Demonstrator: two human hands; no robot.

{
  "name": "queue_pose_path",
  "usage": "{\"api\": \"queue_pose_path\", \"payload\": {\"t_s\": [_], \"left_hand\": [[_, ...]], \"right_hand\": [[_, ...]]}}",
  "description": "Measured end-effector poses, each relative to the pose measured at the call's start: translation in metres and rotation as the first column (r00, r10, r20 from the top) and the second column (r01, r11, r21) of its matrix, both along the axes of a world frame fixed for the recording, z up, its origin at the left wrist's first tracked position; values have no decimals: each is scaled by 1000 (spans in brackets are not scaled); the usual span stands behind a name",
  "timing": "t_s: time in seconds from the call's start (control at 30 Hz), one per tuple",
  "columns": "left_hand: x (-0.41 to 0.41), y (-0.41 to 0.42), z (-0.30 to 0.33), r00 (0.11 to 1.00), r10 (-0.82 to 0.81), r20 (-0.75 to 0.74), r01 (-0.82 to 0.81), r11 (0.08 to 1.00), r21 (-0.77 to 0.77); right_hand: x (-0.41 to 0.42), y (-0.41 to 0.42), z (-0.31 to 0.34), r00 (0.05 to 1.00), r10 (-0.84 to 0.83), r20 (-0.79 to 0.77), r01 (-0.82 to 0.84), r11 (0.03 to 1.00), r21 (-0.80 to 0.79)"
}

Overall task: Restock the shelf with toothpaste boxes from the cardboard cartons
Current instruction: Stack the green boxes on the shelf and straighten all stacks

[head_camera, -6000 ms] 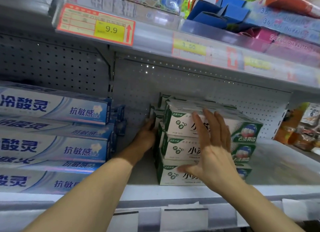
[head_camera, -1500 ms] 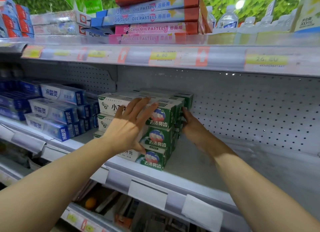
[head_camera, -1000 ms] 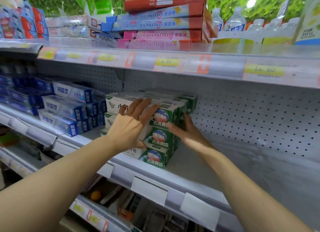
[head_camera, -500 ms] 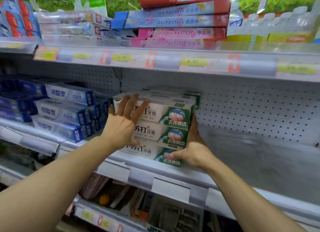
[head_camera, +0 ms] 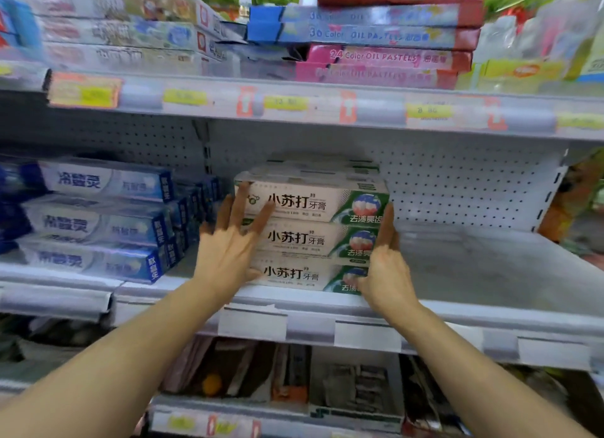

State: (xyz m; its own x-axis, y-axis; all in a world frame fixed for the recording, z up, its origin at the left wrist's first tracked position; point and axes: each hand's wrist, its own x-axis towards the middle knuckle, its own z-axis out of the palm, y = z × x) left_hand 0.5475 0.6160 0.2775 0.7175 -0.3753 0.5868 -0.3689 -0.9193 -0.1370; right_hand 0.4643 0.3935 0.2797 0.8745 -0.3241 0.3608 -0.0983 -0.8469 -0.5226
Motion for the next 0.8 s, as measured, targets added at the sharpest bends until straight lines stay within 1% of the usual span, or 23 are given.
{"api": "queue_pose_path", "payload": {"t_s": [0.07,0.17,0.27,0.37,0.4,0.47,0.5,0.57,0.63,0.67,0.73,0.8], "left_hand": [[3,0,0,1000,-20,-1,20,1000,3],[7,0,-2,998,-60,11,60,998,-3],[5,1,0,998,-59,3,59,998,-22],[4,-1,3,999,-34,-1,34,999,31],[3,-1,3,999,-23,-23,24,999,36],[-2,-1,3,1000,-26,-4,26,1000,1],[-5,1,3,1000,-18,4,18,999,-43],[-8,4,2,999,-15,-41,6,978,-210],[-5,9,5,989,-44,-139,-17,913,-407],[-2,10,7,971,-96,-218,-28,864,-503],[6,13,7,899,-263,-351,-37,751,-659],[14,14,6,809,-415,-417,-48,660,-750]], "right_hand": [[1,0,1,999,-6,-32,6,1000,-3],[1,-2,1,1000,5,30,-5,1000,4],[4,-4,-2,999,-20,35,21,999,-26],[6,-4,-4,998,-18,54,19,1000,-9],[4,-2,-2,999,-22,35,23,999,-32],[0,2,2,995,-94,11,95,984,-150],[-2,6,3,990,-134,52,142,967,-210],[-5,19,6,973,-145,178,194,933,-304],[3,29,6,952,-109,284,214,905,-368],[6,34,10,952,-85,294,203,895,-398],[15,38,13,953,-67,296,188,896,-402],[17,39,18,945,-107,310,211,922,-325]]}}
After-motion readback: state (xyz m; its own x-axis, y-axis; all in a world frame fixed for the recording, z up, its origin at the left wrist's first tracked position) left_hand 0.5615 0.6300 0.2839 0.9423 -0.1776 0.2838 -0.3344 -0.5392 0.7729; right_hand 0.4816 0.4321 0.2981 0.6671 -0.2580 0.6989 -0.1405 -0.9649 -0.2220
